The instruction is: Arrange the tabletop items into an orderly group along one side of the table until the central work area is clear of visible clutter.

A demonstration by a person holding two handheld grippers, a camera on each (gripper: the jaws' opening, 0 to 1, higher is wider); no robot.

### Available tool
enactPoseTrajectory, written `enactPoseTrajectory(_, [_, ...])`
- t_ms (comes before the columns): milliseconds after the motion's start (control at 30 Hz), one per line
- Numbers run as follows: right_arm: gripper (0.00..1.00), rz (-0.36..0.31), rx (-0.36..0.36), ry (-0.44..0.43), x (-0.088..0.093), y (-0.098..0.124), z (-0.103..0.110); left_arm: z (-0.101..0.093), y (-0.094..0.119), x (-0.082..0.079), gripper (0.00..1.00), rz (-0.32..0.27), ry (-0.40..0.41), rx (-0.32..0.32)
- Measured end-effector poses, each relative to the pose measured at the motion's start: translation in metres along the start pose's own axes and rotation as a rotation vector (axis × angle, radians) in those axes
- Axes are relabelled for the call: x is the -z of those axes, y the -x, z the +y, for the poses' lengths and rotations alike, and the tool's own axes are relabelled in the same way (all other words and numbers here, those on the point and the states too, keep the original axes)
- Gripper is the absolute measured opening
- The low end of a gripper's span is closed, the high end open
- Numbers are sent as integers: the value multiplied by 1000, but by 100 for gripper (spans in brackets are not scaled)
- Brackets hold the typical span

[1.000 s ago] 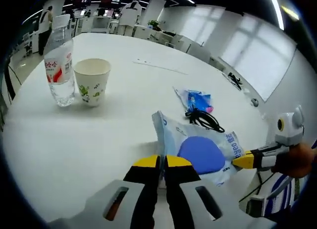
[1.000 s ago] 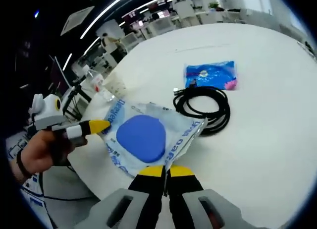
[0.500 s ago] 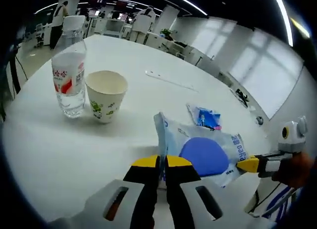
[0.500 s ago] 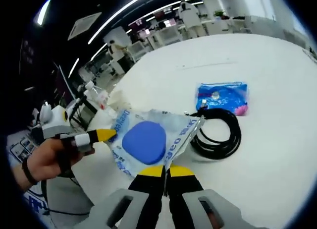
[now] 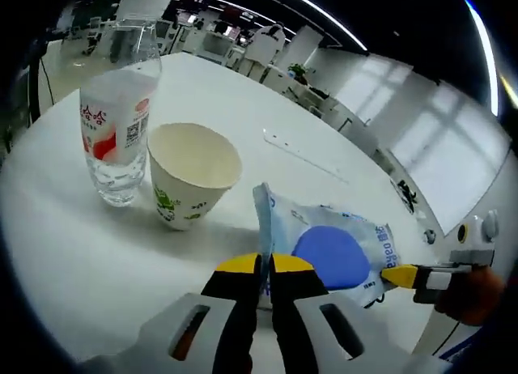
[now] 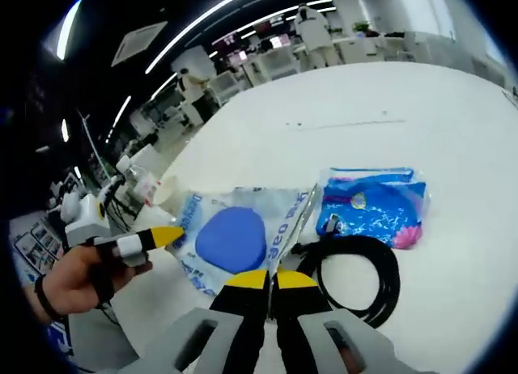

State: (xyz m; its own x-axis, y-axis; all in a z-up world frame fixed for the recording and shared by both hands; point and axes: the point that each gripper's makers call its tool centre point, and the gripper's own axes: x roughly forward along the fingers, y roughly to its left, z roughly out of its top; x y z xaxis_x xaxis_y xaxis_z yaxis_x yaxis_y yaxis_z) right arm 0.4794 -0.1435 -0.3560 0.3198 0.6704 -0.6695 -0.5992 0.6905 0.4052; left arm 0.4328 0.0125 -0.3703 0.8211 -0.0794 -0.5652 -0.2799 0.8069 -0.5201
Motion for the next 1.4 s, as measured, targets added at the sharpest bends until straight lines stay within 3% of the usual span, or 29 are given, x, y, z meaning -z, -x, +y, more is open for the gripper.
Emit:
enactPoseTrajectory(233, [0, -10, -6, 0, -18, -17, -5, 6, -7, -5, 1, -29, 46, -22])
enactPoseTrajectory(433, [0, -3, -10, -16, -19, -25, -7, 8, -8, 3, 1, -22, 64, -44])
enactPoseTrajectory(600, [0, 21, -2, -22, -12, -36, -17, 13, -14, 8, 2, -3, 68, -52])
enactPoseTrajectory(767, [0, 22, 21, -2, -10, -30, -26, 8, -15, 13, 4, 26, 68, -21])
enactPoseTrajectory(900, [0, 24, 34, -6, -1, -25, -32, 7, -12, 13, 10, 9, 52, 0])
enactPoseTrajectory(1000, [0, 27, 45, 2, 5, -20, -33, 3, -6, 24, 14, 24, 32, 9])
enactPoseTrajectory(1200, [0, 21, 41, -8, 12, -17, -35, 2, 0, 37, 8, 38, 3, 11])
enactPoseTrajectory(1400, [0, -3, 25, 10, -2, -23, -29, 8, -2, 35, 3, 25, 0, -11])
